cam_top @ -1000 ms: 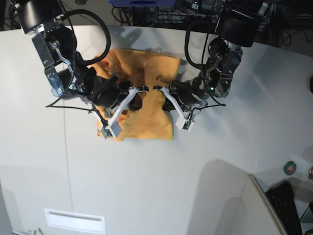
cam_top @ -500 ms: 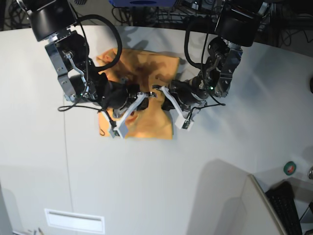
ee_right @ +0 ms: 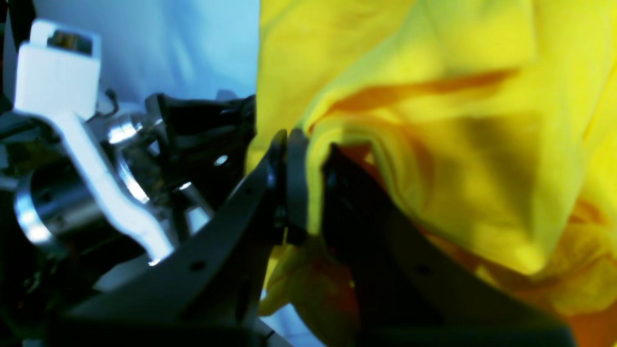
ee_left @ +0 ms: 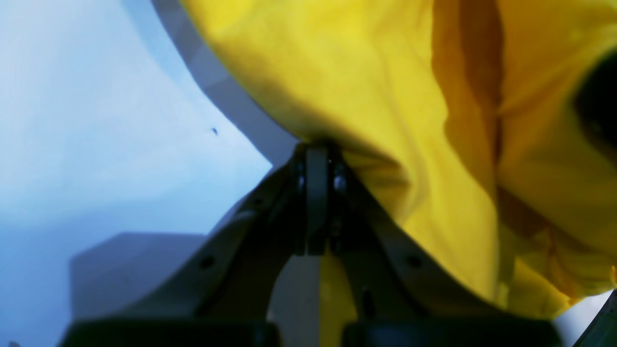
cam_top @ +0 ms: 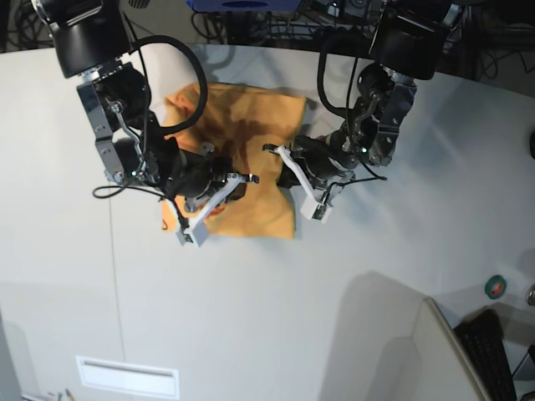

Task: Layout the t-shirt on the table in an organized manner, then fold the t-shirt properly
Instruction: 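Push the right gripper's end toward the left gripper, folding the shirt, then press and flatten the folded bundle with the right gripper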

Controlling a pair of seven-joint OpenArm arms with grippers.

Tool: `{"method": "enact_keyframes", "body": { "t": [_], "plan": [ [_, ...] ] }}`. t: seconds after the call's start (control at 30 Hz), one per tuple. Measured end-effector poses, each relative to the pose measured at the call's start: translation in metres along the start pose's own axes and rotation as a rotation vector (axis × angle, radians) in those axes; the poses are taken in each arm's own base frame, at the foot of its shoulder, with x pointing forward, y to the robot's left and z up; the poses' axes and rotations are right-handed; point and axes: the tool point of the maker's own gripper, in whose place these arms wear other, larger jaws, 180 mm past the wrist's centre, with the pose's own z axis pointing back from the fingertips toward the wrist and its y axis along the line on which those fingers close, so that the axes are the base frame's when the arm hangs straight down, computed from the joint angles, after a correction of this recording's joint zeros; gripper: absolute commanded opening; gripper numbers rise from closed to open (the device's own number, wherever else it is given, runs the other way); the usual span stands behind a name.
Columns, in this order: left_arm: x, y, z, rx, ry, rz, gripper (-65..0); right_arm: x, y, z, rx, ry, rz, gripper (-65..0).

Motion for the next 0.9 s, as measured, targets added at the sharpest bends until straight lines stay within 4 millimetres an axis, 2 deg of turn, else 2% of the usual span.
{"method": "enact_keyframes", "body": {
  "t": [0.17,0.33,0.4,0.43,0.53,0.63,0.7,0.83,0.9],
  "plan": [
    [0.001,0.009,0.005,0.013,-0.001,0.000,-65.0,-0.004,-0.003,-0.002,-0.007,0.012,-0.007,-65.0],
    [-0.007,0.027,0.030,0.067,-0.009,-0.004,-65.0,-0.005,-0.002,-0.002,-0.005,0.014,-0.009,-64.7],
    [-0.004,0.039,0.043,0.101,-0.048,0.037,-65.0,-0.004,-0.002,-0.002,-0.003,0.009,-0.010,-55.4],
    [0.000,0.046,0.050,0.121,-0.072,0.049,-65.0,-0.004,-0.002,-0.002,-0.003,0.011,-0.010,-53.1],
    [0.002,0.075,0.071,0.187,-0.101,0.066,-65.0,-0.003,-0.001,-0.001,-0.002,0.007,-0.005,-52.7],
    [-0.011,0.100,0.088,0.246,-0.083,0.081,-65.0,-0.001,0.017,-0.002,0.027,-0.004,0.017,-52.4],
    [-0.019,0.110,0.096,0.272,-0.080,0.102,-65.0,-0.005,0.032,-0.004,0.054,0.012,0.055,-52.4],
    [-0.018,0.125,0.107,0.312,-0.099,0.131,-65.0,-0.014,0.050,-0.010,0.084,0.043,0.100,-52.2],
    [-0.018,0.127,0.108,0.316,-0.100,0.131,-65.0,-0.012,0.059,-0.012,0.098,0.047,0.127,-52.2]
  ]
}}
